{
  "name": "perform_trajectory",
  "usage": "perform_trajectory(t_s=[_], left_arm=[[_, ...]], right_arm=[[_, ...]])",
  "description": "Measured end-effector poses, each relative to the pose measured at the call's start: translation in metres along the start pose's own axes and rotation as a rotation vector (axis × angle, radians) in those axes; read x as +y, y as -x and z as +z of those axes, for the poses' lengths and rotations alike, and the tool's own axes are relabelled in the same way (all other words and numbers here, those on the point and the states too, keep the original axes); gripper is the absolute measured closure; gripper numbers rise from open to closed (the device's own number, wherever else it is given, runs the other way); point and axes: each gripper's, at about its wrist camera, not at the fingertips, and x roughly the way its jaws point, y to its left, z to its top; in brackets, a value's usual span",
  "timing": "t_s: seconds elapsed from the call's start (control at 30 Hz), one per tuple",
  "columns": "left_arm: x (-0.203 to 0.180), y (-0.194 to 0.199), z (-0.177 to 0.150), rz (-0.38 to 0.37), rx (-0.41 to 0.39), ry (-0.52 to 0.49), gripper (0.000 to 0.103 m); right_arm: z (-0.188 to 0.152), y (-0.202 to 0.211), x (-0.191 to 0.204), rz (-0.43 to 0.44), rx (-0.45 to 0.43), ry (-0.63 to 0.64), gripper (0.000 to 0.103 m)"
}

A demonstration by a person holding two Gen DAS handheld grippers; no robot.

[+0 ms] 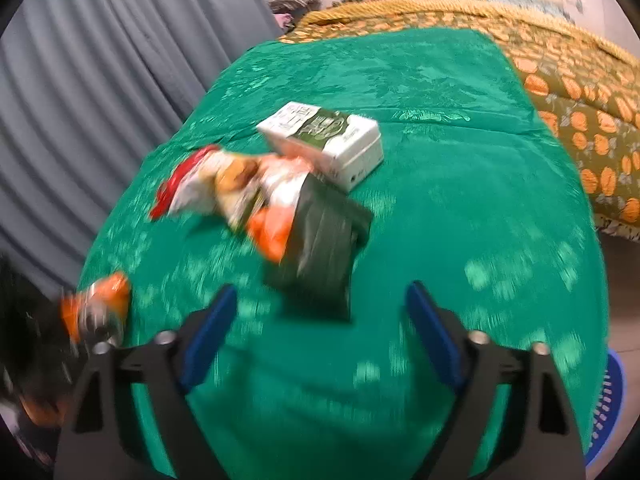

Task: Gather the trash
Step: 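Grasp the crushed orange can with the left tool while the right tool grasps the dark green packet, then carry orange can and green packet to the blue wastebasket while opening both tools to drop them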

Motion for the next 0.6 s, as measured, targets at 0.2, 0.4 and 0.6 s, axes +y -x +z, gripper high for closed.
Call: perform_trajectory(t_s=[0.2, 0.4, 0.6], left_arm=[[0.008, 0.007, 0.000, -0.017, 0.008, 0.069, 0.037], [0.022, 0.006, -0.013, -0.059, 0.080, 0.127, 0.031], [0.015, 0.009, -0.019, -0.069, 0.072, 0.117, 0.016]], right_arm=[[0.020, -0.018, 0.001, 0.047, 0.024, -0.070, 0.060], [-0.005, 0.017, 0.037, -0.014, 0.034, 0.136, 0.067], [-0.060, 0.034, 0.069, -0.043, 0.152, 0.334, 0.067]])
